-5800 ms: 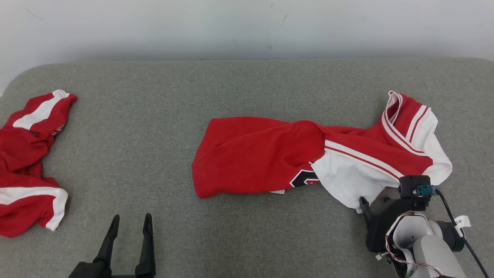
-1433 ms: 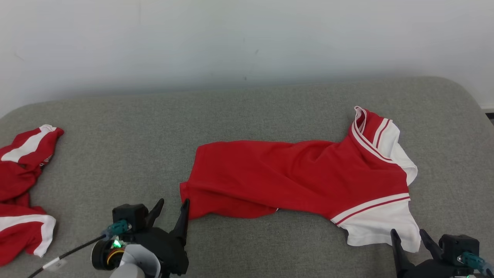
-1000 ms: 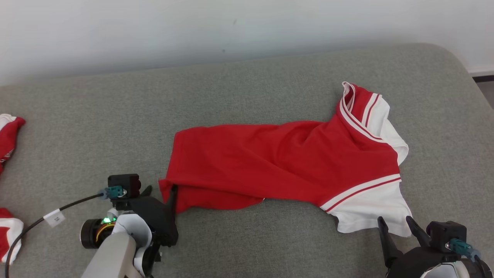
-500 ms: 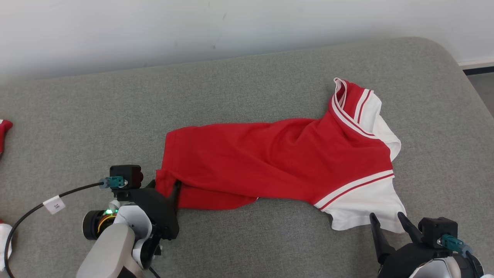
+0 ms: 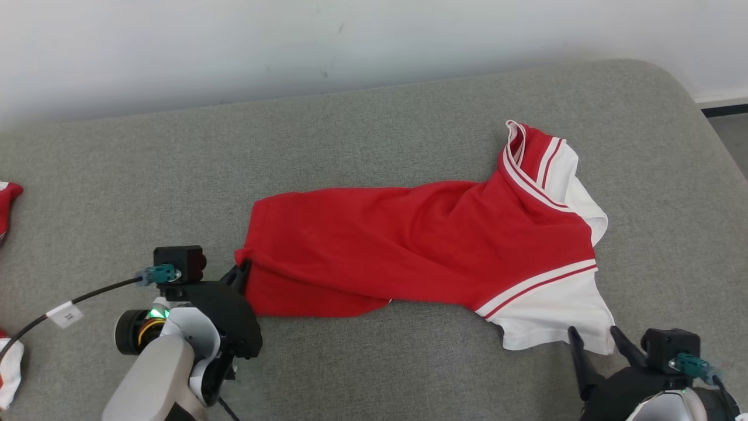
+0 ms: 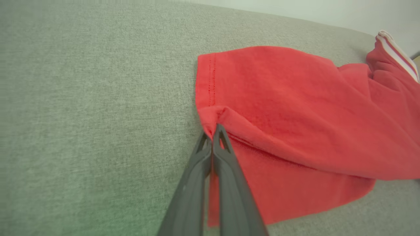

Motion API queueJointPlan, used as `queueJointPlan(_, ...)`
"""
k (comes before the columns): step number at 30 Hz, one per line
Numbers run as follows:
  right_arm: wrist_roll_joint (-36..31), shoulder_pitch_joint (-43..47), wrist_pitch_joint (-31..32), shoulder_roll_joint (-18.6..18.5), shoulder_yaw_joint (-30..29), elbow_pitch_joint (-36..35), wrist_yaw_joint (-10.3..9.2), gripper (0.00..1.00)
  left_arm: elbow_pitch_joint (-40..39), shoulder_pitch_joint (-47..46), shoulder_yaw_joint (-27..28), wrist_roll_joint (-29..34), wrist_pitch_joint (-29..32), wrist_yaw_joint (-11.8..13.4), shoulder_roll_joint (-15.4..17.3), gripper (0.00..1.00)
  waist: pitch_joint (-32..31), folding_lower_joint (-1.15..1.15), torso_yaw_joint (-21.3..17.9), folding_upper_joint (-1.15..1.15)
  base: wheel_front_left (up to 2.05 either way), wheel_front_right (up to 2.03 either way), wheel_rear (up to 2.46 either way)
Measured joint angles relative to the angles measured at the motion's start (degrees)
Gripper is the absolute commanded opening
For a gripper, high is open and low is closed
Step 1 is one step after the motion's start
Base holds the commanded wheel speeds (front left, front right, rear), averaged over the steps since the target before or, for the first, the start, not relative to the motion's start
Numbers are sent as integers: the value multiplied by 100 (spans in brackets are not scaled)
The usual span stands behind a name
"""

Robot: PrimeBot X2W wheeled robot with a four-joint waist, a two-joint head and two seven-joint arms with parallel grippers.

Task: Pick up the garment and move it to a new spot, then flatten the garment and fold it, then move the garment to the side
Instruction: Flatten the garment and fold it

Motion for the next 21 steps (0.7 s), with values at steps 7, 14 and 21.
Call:
queueJointPlan(7,-179,155,442,16,-424,-154,0,100,-192,81,-137,-200,3,-4,216,0,58,0,57,0,0,0,0)
queueJointPlan(14,-102,-10,495,52,-427,120,0,100,-326,127,-232,-296,5,-4,301,0,176,0,107,0,0,0,0)
queueJointPlan(21,-34,-333,463,68,-183,499,0,100,-396,124,-345,-314,14,-4,323,0,255,0,173,0,0,0,0)
